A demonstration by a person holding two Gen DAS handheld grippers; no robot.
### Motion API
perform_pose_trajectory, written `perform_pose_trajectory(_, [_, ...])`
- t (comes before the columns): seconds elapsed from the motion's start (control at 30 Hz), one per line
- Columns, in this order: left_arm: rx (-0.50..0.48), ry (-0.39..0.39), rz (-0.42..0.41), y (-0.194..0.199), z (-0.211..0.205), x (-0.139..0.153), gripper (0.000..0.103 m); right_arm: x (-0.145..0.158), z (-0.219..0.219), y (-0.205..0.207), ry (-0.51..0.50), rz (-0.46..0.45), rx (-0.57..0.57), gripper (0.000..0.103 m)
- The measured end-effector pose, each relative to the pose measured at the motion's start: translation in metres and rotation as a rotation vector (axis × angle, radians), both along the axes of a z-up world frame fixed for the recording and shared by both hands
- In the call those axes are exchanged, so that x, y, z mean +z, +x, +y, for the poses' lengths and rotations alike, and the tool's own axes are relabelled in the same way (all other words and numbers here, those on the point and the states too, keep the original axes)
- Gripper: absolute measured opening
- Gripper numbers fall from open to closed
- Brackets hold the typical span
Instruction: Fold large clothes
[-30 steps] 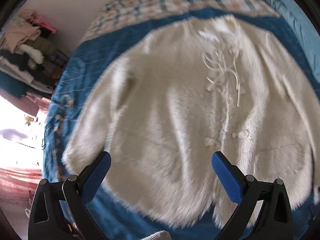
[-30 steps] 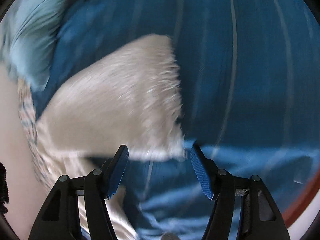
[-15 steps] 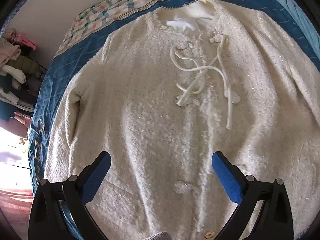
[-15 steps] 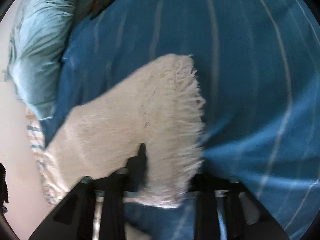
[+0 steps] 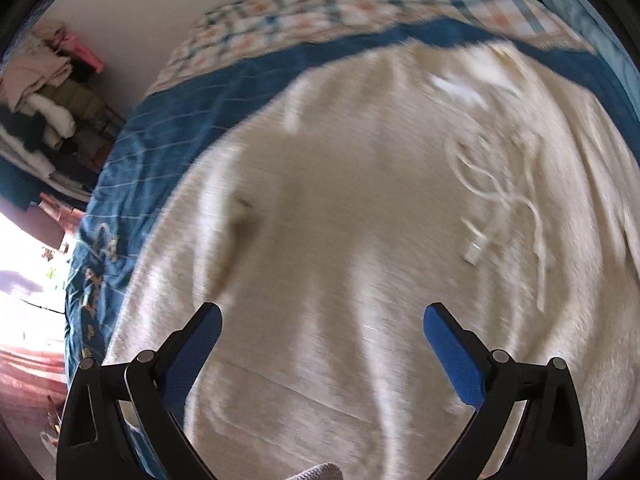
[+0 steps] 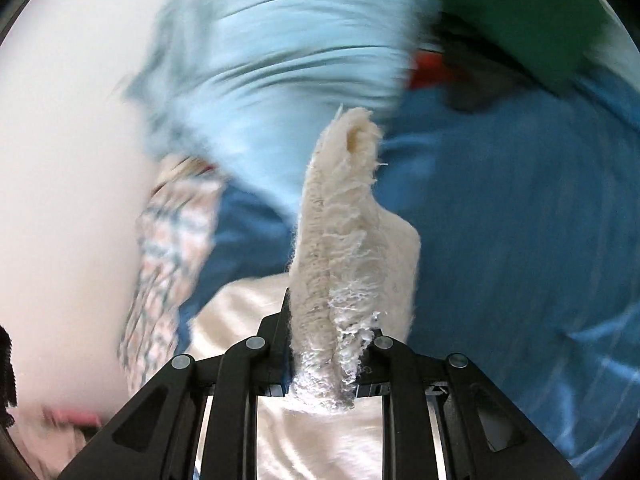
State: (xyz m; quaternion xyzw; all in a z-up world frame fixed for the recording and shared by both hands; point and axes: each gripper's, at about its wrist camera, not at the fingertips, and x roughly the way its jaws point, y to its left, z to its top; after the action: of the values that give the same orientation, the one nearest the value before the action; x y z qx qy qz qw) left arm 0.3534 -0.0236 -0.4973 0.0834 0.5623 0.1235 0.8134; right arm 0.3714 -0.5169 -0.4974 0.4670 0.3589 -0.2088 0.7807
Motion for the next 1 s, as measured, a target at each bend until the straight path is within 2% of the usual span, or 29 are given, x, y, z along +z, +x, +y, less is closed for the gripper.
perform_pose_trajectory(0.1, [0.069, 0.029, -0.053, 0.001, 0.039, 0.016, 0.103, 0.020, 0.051, 0.057, -0.014, -0.040, 0.143, 0.020])
perform_pose_trajectory(0.13, [0.095, 0.038, -0.067, 0.000, 0.052, 0.021, 0.103, 0.024, 0.077, 0.089, -0.021, -0.052, 0.221, 0.020])
perform_pose_trajectory(0.17, [0.134, 0.051, -0.083, -0.001, 0.071, 0.026, 0.103, 0.027, 0.101, 0.101, -0.035, -0.051, 0.266, 0.020])
perform_pose_trajectory(0.3, [0.250, 0.072, -0.085, -0.011, 0.129, 0.032, 0.103, 0.010, 0.226, 0.179, -0.059, -0.041, 0.519, 0.020])
perform_pose_trajectory(0.4, [0.313, 0.099, -0.061, -0.025, 0.164, 0.026, 0.103, -0.026, 0.335, 0.220, -0.123, 0.005, 0.731, 0.020])
perform_pose_trajectory(0.47, [0.346, 0.114, -0.040, -0.035, 0.183, 0.021, 0.103, -0.064, 0.406, 0.228, -0.182, 0.069, 0.876, 0.020])
perform_pose_trajectory(0.53, [0.377, 0.124, -0.019, -0.048, 0.200, 0.016, 0.103, -0.110, 0.474, 0.235, -0.250, 0.174, 1.027, 0.020])
perform_pose_trajectory(0.6, [0.410, 0.132, 0.004, -0.062, 0.215, 0.012, 0.103, -0.153, 0.517, 0.236, -0.313, 0.297, 1.137, 0.024])
perform_pose_trajectory(0.63, [0.422, 0.129, 0.017, -0.066, 0.221, 0.011, 0.103, -0.174, 0.533, 0.238, -0.321, 0.373, 1.187, 0.030])
perform_pose_trajectory(0.67, [0.445, 0.116, 0.032, -0.075, 0.229, 0.009, 0.103, -0.184, 0.539, 0.238, -0.321, 0.404, 1.210, 0.034])
perform_pose_trajectory(0.7, [0.462, 0.103, 0.044, -0.082, 0.235, 0.008, 0.103, -0.185, 0.540, 0.233, -0.313, 0.400, 1.225, 0.042])
perform_pose_trajectory(0.73, [0.482, 0.083, 0.059, -0.090, 0.240, 0.007, 0.103, -0.177, 0.538, 0.231, -0.275, 0.360, 1.228, 0.056])
perform_pose_trajectory(0.8, [0.546, -0.033, 0.091, -0.113, 0.253, 0.007, 0.103, -0.160, 0.526, 0.227, -0.183, 0.294, 1.214, 0.066])
perform_pose_trajectory(0.83, [0.581, -0.101, 0.100, -0.125, 0.259, 0.006, 0.103, -0.144, 0.512, 0.218, -0.138, 0.247, 1.195, 0.066])
perform_pose_trajectory(0.9, [0.677, -0.272, 0.110, -0.152, 0.271, -0.001, 0.103, -0.124, 0.486, 0.197, -0.123, 0.213, 1.149, 0.066])
perform_pose_trajectory(0.97, [0.761, -0.452, 0.125, -0.171, 0.274, -0.019, 0.103, -0.118, 0.460, 0.175, -0.102, 0.227, 1.102, 0.066])
perform_pose_trajectory(1.0, [0.794, -0.517, 0.132, -0.176, 0.274, -0.029, 0.103, -0.119, 0.446, 0.161, -0.096, 0.258, 1.075, 0.066])
